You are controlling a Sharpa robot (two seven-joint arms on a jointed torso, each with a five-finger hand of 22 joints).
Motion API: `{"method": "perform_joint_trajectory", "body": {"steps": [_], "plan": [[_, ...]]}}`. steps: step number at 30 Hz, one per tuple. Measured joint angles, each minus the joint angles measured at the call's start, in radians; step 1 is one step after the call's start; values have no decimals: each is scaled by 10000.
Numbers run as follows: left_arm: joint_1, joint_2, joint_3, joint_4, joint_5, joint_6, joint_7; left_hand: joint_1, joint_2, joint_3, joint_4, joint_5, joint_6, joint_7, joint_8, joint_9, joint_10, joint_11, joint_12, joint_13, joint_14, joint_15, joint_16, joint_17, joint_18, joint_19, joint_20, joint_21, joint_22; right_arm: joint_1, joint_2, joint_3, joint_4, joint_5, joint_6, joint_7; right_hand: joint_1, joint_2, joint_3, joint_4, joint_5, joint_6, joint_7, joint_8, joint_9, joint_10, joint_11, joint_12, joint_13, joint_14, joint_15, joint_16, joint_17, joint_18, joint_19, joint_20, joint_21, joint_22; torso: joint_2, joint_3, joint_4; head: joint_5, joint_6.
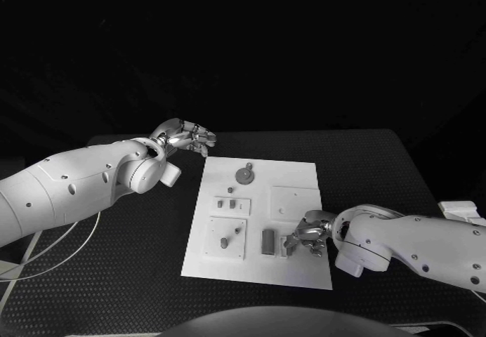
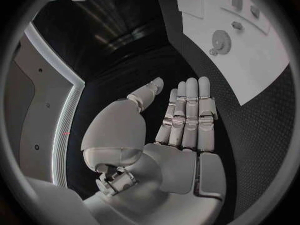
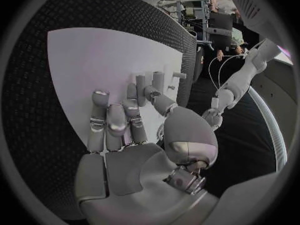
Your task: Assemble the parts on the task board
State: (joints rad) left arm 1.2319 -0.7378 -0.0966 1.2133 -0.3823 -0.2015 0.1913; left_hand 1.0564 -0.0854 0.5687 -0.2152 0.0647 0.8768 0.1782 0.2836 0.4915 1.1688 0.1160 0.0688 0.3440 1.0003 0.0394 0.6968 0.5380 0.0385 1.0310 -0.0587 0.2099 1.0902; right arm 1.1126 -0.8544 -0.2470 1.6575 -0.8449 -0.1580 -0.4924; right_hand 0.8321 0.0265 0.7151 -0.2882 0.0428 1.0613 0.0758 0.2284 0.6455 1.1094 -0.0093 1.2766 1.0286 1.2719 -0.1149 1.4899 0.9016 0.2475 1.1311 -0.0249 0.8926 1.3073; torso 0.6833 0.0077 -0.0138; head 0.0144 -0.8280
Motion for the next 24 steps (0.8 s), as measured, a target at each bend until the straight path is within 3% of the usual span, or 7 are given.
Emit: {"method": "perform_joint_trajectory", "body": {"steps": [24], "plan": [[1,-7,0,-2,0,5,-6,0,0,0,0,0,0,0,0,1,0,0,0,0,0,0,0,16,-22,0,0,0,7,5,279,-3,-301,143,54,-50,2,-2,-5,-1,36,-17,17,1,-4,-1,-1,0,-6,-2,5,0,-5,-1,-1,5,0,7,0,-3,8,-2,4]]}}
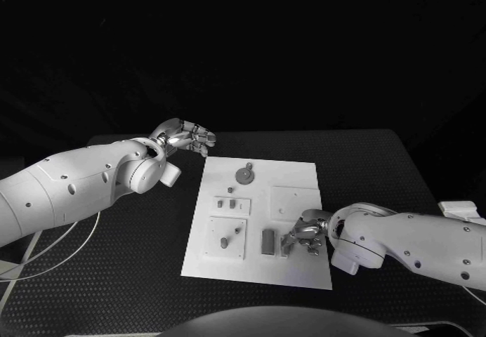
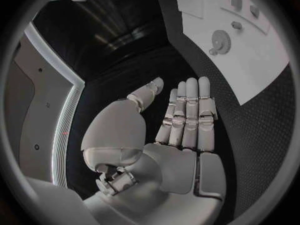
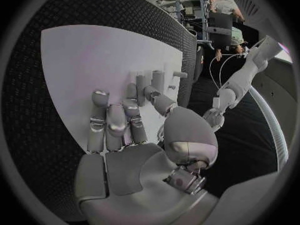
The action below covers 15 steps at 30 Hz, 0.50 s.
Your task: Assemble the parts on the task board
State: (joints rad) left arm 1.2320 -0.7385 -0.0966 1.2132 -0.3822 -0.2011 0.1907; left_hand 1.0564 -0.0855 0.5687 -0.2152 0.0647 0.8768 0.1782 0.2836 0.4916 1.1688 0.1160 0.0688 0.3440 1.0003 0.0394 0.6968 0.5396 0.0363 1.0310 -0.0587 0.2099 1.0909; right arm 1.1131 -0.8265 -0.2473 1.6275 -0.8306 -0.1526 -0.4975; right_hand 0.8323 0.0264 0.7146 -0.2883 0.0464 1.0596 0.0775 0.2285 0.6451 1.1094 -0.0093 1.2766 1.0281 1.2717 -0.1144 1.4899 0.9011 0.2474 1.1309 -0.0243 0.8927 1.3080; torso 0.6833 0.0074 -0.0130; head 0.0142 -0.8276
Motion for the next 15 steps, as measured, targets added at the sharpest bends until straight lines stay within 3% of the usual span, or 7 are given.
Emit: {"method": "perform_joint_trajectory", "body": {"steps": [15], "plan": [[0,1,0,0,0,6,-4,0,0,0,0,0,0,0,0,-9,0,0,0,0,0,0,0,8,-59,0,0,0,8,23,52,16,2,-24,264,-170,-56,-216,47,49,-1,0,0,17,-77,0,0,-45,-18,-14,14,-39,-114,0,-15,18,0,-2,0,7,-6,30,-39]]}}
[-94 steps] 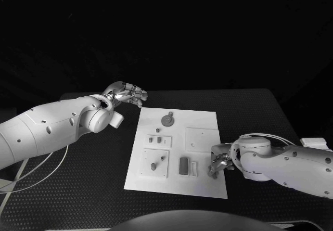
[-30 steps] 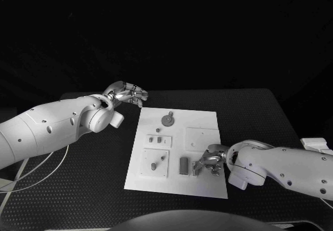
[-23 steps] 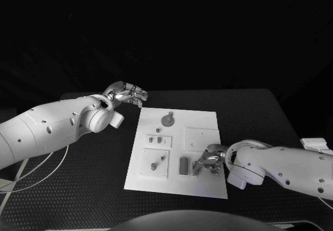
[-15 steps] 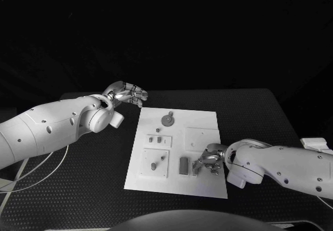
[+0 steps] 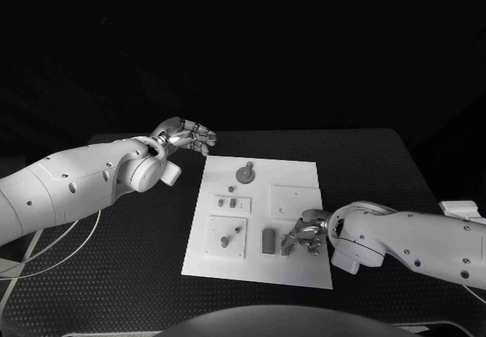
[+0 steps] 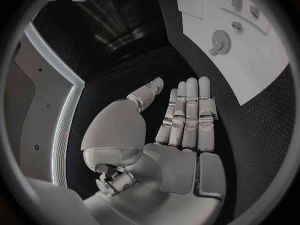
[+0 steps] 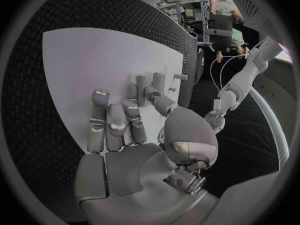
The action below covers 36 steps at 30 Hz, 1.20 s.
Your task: Assemble the parts on the task board
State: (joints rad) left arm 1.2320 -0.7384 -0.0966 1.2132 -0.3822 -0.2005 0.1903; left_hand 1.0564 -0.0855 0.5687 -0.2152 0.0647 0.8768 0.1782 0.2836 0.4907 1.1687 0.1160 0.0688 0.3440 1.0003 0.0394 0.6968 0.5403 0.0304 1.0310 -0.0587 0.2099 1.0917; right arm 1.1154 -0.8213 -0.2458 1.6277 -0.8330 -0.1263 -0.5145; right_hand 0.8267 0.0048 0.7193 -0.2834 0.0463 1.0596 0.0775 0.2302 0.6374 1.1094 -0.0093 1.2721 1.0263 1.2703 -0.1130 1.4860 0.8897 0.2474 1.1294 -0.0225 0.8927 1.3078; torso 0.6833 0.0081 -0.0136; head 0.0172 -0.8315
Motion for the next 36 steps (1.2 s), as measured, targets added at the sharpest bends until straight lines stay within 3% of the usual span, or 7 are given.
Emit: {"method": "perform_joint_trajectory", "body": {"steps": [12,20,24,30,33,36], "plan": [[0,1,0,-3,0,7,-2,0,0,-27,27,0,0,0,37,0,0,0,0,0,0,0,-3,10,-4,0,0,-18,-1,0,10,0,0,-8,49,-27,-12,-12,-2,53,0,0,0,1,-11,0,0,3,-10,-2,3,0,-8,0,12,16,0,-1,-1,-1,1,15,-6],[0,8,0,-3,0,10,-3,0,0,-27,27,0,0,0,37,1,0,0,0,0,0,0,-40,9,-6,0,0,-40,8,-5,45,-5,-48,-8,46,-27,-210,-210,-37,131,0,1,1,-9,-20,1,-1,-36,-9,-15,15,-41,-58,0,11,17,0,-2,-2,-3,1,34,11],[0,5,0,-3,0,11,-5,0,0,-27,27,0,0,0,37,-9,0,0,0,0,0,0,-40,10,-8,0,0,-40,8,-19,57,-20,-66,-20,46,-27,-296,-565,-8,273,2,-37,-37,-166,-123,1,0,-46,-9,-60,57,-88,-175,0,10,18,0,-3,-3,-2,1,42,26],[0,5,0,-3,0,11,-7,0,0,-27,27,0,0,0,37,-8,0,0,0,-9,0,0,-40,19,-10,0,0,-40,7,-24,67,-24,-68,-63,79,-31,-442,-1504,116,783,3,-181,-113,-301,-190,-174,174,-103,-8,-237,149,-159,-255,0,-8,35,-57,-3,-3,2,0,58,28],[0,6,0,-1,0,11,-9,0,0,-27,27,0,0,0,36,-8,0,0,0,-9,0,0,-40,18,-11,0,0,-40,7,-20,66,-20,-65,-78,114,-30,-421,-1744,220,987,3,-214,-111,-353,-190,-181,181,-103,-7,-238,149,-159,-255,0,-9,36,-99,-3,-3,3,-3,59,28],[0,6,0,0,0,11,-11,0,0,-27,26,0,0,0,36,-8,0,0,0,-8,0,0,-40,18,-7,0,0,-40,6,-19,64,-18,-65,-88,126,-25,-392,-1788,252,1049,3,-221,-106,-357,-191,-181,181,-103,-3,-237,149,-159,-255,1,-9,36,-116,-3,-3,2,-5,60,23]]}}
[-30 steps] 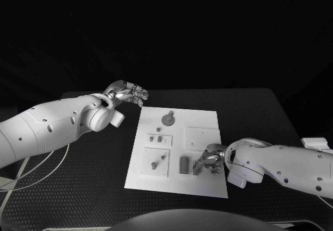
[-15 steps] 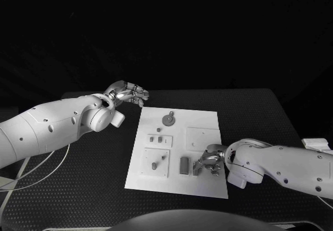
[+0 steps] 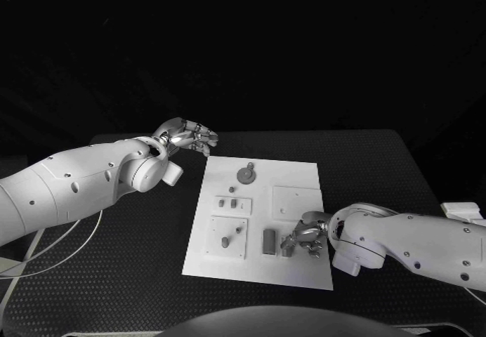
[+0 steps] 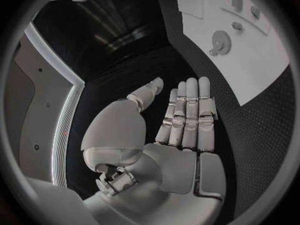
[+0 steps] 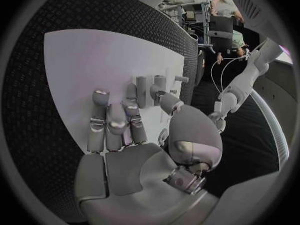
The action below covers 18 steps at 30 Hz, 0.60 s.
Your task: Assemble the parts on the task board
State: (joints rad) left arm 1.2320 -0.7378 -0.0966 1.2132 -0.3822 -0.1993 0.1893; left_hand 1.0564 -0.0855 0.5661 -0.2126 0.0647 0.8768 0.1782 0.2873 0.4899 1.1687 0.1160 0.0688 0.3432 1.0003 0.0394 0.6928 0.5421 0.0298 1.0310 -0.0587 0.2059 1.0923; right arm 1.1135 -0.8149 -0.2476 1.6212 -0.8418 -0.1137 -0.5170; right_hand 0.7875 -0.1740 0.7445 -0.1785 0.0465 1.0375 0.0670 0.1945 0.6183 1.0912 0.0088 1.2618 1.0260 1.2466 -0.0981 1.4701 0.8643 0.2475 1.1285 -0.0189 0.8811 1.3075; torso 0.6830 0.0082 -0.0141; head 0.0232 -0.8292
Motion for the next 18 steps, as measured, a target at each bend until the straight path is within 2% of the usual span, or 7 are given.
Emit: {"method": "perform_joint_trajectory", "body": {"steps": [4,10,16,18], "plan": [[0,0,0,0,0,1,-2,0,0,0,0,0,0,0,0,0,-27,26,0,0,0,0,0,9,90,0,0,0,-1,0,-3,0,9,-15,5,11,0,0,-7,48,0,-10,9,0,-1,-34,34,0,6,-34,34,0,0,0,-14,14,0,0,0,1,0,0,-7],[0,5,0,-5,0,2,-6,0,0,22,22,0,0,0,0,1,-37,37,0,1,0,0,0,9,99,0,0,0,-1,1,-13,0,26,-42,6,18,0,0,-7,48,0,-24,24,0,-16,-35,35,0,18,-33,35,1,12,0,-15,15,0,-1,2,0,1,13,-16],[0,5,0,-5,0,3,-9,0,0,21,21,0,0,0,0,-4,-37,36,0,1,0,0,0,8,95,0,0,0,8,1,-37,-1,54,-53,6,34,-3,-2,-47,202,0,-36,36,1,-124,-37,36,0,18,-32,35,1,16,0,-17,17,0,-1,2,0,5,14,0],[0,5,0,-5,0,3,-10,0,0,21,21,0,0,0,0,-8,-37,36,0,1,0,0,0,19,93,0,0,0,8,1,-53,-1,73,-56,6,43,-70,-69,-90,271,0,-50,50,49,-139,-54,52,1,18,-32,35,1,22,0,-31,31,-1,-1,2,0,5,21,1]]}}
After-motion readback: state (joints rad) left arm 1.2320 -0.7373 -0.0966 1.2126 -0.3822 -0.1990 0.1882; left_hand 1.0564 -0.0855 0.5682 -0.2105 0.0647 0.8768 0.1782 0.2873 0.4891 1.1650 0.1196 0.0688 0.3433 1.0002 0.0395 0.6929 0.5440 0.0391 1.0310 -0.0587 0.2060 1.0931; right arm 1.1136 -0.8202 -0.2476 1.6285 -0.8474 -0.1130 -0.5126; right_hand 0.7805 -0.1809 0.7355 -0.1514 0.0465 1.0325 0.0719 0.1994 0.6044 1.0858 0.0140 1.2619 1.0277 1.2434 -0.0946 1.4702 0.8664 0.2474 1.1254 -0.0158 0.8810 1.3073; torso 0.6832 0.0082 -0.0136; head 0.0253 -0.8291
